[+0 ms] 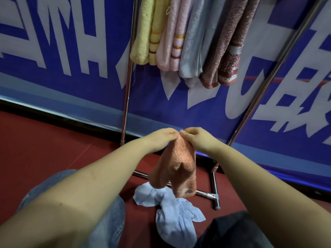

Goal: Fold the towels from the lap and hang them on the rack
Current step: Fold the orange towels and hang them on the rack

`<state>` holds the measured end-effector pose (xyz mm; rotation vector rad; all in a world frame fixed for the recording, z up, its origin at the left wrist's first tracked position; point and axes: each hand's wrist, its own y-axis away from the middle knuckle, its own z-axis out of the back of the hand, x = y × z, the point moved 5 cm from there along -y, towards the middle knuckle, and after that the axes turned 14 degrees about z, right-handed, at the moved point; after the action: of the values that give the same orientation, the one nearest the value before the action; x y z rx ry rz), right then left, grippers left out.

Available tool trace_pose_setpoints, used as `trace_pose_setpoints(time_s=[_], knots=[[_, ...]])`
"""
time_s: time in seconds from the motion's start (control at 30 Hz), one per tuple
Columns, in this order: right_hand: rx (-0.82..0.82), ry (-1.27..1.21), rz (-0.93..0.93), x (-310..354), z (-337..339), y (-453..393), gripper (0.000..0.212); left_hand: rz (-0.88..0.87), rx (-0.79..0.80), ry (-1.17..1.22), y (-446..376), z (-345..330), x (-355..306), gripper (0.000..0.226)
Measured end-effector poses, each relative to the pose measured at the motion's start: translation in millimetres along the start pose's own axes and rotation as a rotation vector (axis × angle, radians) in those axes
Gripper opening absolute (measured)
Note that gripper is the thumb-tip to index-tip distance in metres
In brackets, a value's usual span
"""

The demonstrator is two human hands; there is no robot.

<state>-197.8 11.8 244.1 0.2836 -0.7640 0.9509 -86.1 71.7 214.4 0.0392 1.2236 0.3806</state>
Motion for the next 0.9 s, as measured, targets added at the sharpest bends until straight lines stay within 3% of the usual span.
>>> trace_pose_setpoints(time_s=[0.2, 0.33, 0.5, 0.63, 0.8, 0.9], knots=[[-0.055, 0.026, 0.039, 16.0, 28.7, 7.9, 0.038, 0.044, 0.083, 0.054, 3.6, 2.3, -22.0, 0.023], [-0.061, 0.002, 0.008, 28.4, 61.2, 9.5, 0.048, -0.024, 0.056, 0.036, 12.5, 11.5, -64.3, 0.029], [-0.072, -0.089, -0.017, 43.4, 115.4, 14.3, 0.041, -0.061, 0.019, 0.059, 14.3, 15.1, -127.6, 0.028], [-0.189, -0.194, -0.036, 63.0, 176.3, 20.0, 0.025, -0.099, 0.073, 0.196, 13.3, 9.6, -185.7, 0.024], [-0.31, -0.133, 0.023, 103.8, 258.4, 25.3, 0.031, -0.034, 0.226, 0.357, -1.9, -5.7, -257.7, 0.023], [-0.426, -0.136, 0.064, 119.7, 304.7, 22.6, 0.029, -0.079, 0.282, 0.452, -11.7, -16.0, -305.0, 0.029]])
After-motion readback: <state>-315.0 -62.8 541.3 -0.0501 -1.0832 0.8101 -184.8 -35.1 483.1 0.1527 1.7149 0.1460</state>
